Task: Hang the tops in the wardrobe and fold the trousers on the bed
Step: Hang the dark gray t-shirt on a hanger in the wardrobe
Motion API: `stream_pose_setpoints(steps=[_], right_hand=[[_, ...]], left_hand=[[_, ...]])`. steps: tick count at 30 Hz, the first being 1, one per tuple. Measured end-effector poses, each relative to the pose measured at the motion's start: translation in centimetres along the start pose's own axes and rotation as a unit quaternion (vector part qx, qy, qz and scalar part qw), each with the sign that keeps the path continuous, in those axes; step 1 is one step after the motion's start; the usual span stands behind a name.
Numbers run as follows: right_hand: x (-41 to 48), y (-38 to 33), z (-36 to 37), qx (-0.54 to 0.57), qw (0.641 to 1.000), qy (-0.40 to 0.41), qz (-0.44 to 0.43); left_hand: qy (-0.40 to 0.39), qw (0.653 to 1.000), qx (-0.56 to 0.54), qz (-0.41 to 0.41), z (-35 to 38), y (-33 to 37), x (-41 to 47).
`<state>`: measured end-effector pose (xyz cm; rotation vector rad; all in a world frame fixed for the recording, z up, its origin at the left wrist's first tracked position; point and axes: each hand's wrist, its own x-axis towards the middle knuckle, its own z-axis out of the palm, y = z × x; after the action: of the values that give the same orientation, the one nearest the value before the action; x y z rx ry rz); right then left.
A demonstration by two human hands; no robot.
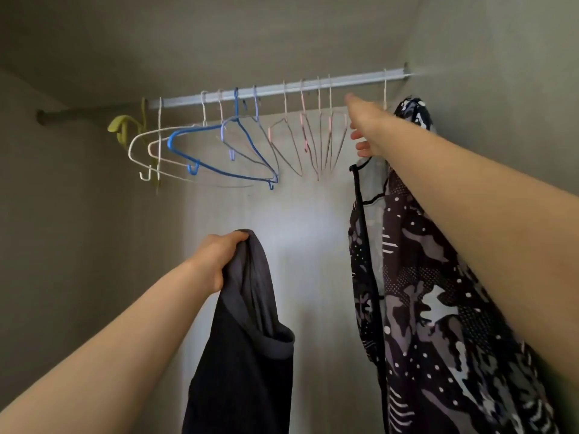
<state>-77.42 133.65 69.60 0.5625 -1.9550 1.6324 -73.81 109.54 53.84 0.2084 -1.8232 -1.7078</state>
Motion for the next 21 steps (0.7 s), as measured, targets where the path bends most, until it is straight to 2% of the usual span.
stream_pose_setpoints(steps=[7,13,15,21], right_hand=[[0.8,-1.8,1.3,-0.115,0.993,-0.026,-0.011],[2.3,-0.9,1.9,-0.031,0.998,-0.031,0.045],[2.4,-0.7,1.9,-0.007,0.999,-0.033,0.033],[2.7,-1.2,1.8,-0.024,0.999,-0.027,-0.02]], left_hand=[[-0.005,0.998,0.05,0.038,0.7,0.3,0.7],[-0.012,0.997,0.055,0.061,1.7,0.8,0.6],[-0.016,0.996,0.057,0.065,1.9,1.0,0.7],[-0.021,0.995,0.073,0.07,2.4,0.8,1.2]])
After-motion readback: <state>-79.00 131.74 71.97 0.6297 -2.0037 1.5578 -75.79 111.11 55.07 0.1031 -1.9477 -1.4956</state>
